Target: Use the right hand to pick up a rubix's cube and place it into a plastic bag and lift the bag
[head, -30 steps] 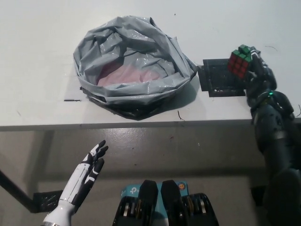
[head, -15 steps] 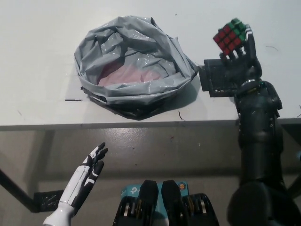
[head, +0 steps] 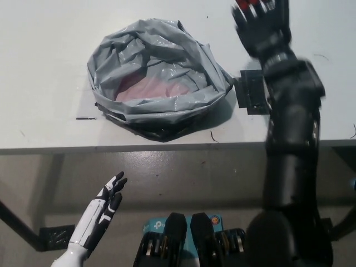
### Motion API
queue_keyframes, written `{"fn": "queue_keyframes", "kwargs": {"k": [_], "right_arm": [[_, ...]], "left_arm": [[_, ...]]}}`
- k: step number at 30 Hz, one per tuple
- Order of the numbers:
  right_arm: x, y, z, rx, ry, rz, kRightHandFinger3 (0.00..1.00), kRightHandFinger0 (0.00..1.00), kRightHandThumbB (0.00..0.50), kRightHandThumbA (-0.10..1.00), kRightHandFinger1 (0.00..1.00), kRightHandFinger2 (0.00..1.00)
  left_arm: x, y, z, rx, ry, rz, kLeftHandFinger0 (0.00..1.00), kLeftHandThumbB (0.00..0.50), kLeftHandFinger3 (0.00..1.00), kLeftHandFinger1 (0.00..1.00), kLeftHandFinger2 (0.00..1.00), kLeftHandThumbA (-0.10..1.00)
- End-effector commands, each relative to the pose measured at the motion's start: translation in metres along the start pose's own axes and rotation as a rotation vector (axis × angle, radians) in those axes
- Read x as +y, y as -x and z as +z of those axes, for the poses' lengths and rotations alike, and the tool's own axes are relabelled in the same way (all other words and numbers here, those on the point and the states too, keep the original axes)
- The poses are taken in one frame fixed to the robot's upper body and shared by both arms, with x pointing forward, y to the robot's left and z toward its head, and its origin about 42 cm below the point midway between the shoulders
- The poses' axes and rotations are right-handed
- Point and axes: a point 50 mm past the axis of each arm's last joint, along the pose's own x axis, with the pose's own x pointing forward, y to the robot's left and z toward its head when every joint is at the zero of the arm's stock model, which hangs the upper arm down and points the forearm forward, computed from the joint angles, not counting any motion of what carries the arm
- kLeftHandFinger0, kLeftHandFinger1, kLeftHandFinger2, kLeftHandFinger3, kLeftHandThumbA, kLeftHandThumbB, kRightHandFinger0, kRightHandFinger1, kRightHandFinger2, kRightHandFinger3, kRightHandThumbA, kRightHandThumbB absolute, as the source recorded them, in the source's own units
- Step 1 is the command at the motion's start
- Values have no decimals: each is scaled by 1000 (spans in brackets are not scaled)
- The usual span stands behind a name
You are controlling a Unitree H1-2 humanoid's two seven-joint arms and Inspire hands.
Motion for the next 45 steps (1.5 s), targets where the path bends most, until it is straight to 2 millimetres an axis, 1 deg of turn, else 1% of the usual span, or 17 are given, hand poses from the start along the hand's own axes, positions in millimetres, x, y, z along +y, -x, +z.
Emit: {"fn": "queue_keyframes", "kwargs": {"k": [1,8,9,17,20,23,25,30,31,32,33,34,35,37,41,42,45], "right_arm": [[71,-18,-10,82,125,182,1000,0,105,-100,418,799],[65,-39,-32,97,401,124,1000,0,124,-100,447,933],[63,-42,-34,101,428,106,1000,0,97,-100,496,1000],[54,-59,-45,83,670,85,1000,0,107,-100,508,1000],[44,-64,-48,69,895,72,982,0,101,-100,429,996],[35,-65,-49,55,1028,79,812,0,171,-100,473,961],[27,-64,-50,41,1132,70,783,0,183,-100,501,951],[20,-62,-51,50,1354,110,858,31,190,-100,544,979],[19,-62,-51,78,1400,161,872,100,231,-17,593,963],[19,-62,-52,94,1422,189,872,100,231,-17,593,963],[20,-62,-50,154,1481,276,984,391,358,268,707,966],[21,-61,-48,215,1515,352,1000,729,431,429,1000,1000],[22,-59,-46,317,1545,462,1000,1000,433,454,1000,1000],[24,-56,-44,449,1586,569,1000,1000,484,553,1000,1000],[25,-55,-44,510,1646,630,1000,1000,500,645,1000,1000],[26,-55,-44,505,1692,641,1000,1000,500,750,1000,1000],[29,-55,-40,506,1735,655,1000,1000,500,747,1000,1000]], "left_arm": [[6,-1,10,-86,-16,8,1000,107,1000,1000,1000,1000],[4,-2,10,-85,-10,6,1000,119,1000,1000,1000,1000],[4,-2,10,-82,-5,4,1000,122,1000,1000,1000,1000],[5,-4,13,-76,-11,7,1000,122,1000,1000,1000,1000],[5,-6,14,-78,-19,8,1000,123,1000,1000,1000,1000],[6,-7,17,-81,-25,6,1000,124,1000,1000,1000,1000],[7,-8,18,-80,-32,0,1000,131,1000,1000,1000,1000],[8,-11,20,-80,-35,-7,1000,140,1000,1000,1000,1000],[8,-11,20,-80,-36,-8,1000,136,1000,1000,1000,1000],[8,-12,20,-81,-36,-9,1000,136,1000,1000,1000,1000],[8,-13,21,-83,-38,-13,1000,136,1000,1000,1000,1000],[8,-14,21,-83,-39,-14,1000,143,1000,1000,1000,1000],[8,-15,21,-83,-40,-15,1000,150,1000,1000,1000,1000],[7,-16,20,-83,-36,-16,1000,158,1000,1000,1000,1000],[6,-16,21,-78,-23,-18,1000,165,1000,1000,1000,1000],[6,-16,21,-78,-21,-19,1000,165,1000,1000,1000,1000],[6,-18,22,-76,-23,-21,1000,173,1000,1000,1000,1000]]}}
